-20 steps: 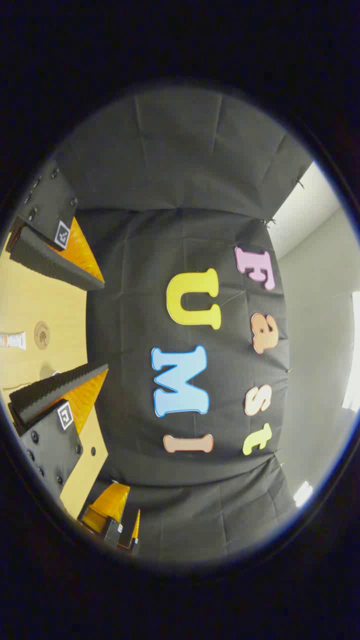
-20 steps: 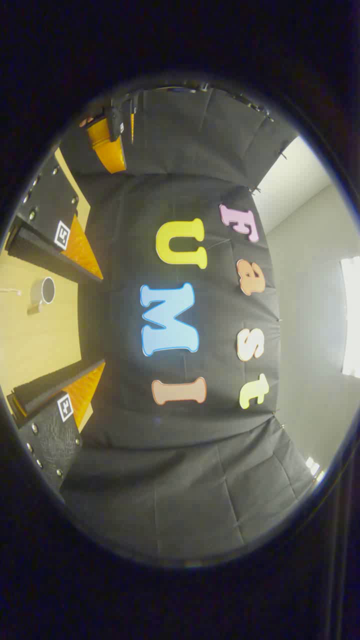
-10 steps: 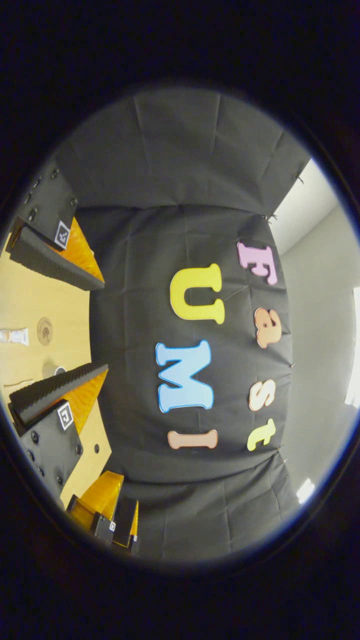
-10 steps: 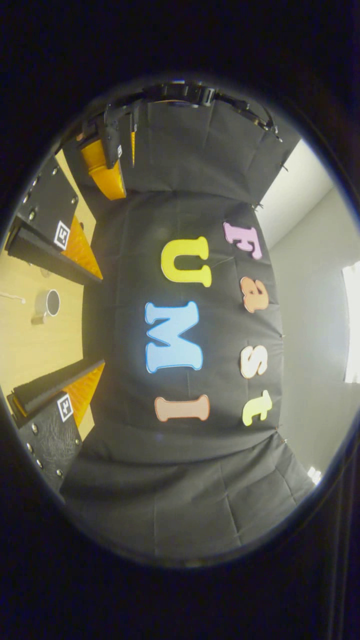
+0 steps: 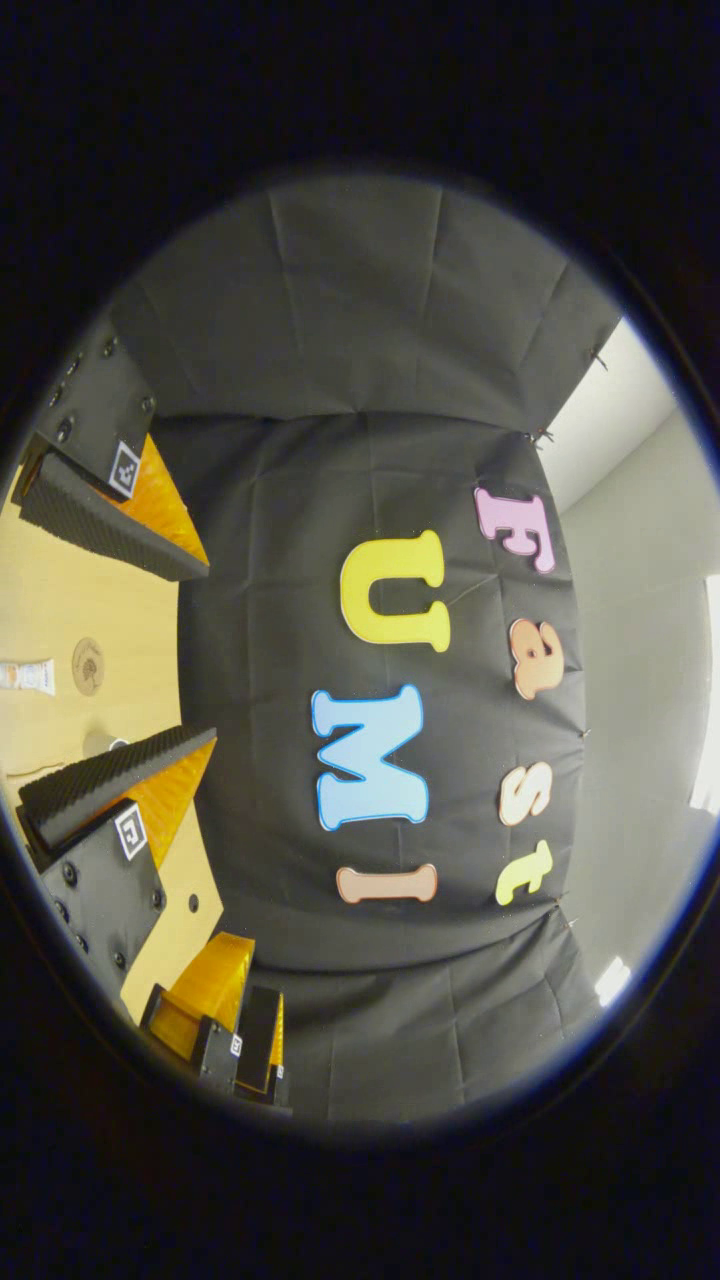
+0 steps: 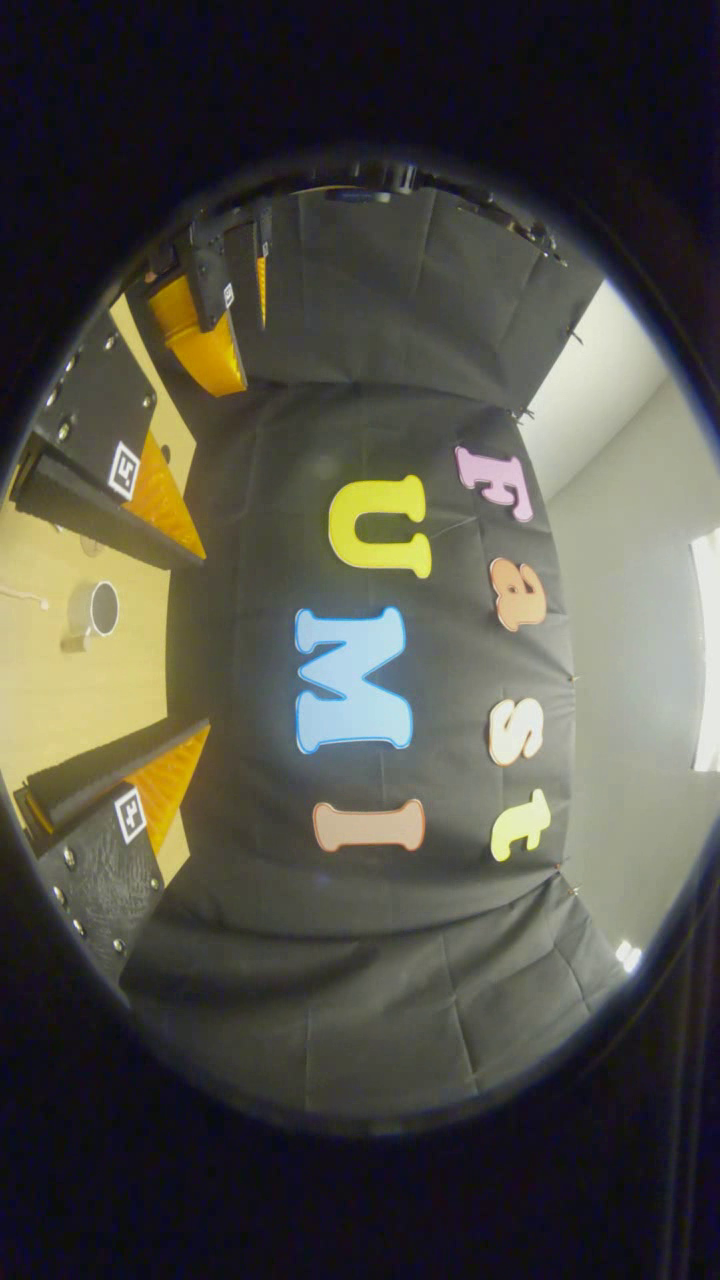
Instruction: Put the toothbrush and toothpaste on the desktop into the cup, then pick up the cup and place it on the coaster on the desktop.
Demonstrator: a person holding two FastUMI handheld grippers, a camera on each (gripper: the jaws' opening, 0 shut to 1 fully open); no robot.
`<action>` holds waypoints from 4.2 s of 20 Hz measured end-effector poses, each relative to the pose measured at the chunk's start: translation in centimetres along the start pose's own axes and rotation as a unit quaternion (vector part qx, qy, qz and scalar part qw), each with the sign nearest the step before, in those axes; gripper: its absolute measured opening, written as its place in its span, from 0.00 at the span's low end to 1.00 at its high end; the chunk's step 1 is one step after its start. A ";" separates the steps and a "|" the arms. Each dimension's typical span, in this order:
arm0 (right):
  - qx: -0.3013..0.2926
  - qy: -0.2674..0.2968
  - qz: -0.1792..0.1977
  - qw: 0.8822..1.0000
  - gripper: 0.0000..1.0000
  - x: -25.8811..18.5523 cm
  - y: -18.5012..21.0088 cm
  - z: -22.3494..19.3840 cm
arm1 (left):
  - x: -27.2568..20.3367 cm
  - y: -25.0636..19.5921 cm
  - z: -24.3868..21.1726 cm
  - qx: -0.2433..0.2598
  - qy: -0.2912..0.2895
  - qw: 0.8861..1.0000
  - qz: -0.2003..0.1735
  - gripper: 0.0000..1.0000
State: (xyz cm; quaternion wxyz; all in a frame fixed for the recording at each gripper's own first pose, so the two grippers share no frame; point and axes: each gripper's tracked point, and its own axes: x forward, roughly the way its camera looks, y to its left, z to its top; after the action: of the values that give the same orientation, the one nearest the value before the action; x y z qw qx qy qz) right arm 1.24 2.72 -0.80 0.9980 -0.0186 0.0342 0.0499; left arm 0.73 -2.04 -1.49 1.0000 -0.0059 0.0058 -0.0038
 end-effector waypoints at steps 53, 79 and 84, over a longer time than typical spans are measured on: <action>0.011 0.638 -0.010 0.770 0.82 -3.2 4.5 -38.7 | 2.3 -0.5 -46.6 -0.020 0.565 0.824 -0.029 0.89; 0.087 0.624 -0.001 0.777 0.02 -3.0 4.5 -35.5 | 1.9 2.0 -46.1 -0.044 0.567 0.823 0.004 0.19; 0.115 0.577 -0.004 0.809 0.02 -0.6 3.8 -30.8 | 0.7 2.2 -46.1 -0.068 0.573 0.816 0.019 0.19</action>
State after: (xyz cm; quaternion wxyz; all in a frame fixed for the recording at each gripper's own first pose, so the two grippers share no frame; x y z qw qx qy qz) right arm -1.78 5.14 -31.62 0.7898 0.0704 0.6090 0.0218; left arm 0.87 -0.41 -47.57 0.8125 -0.0705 0.5785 0.0126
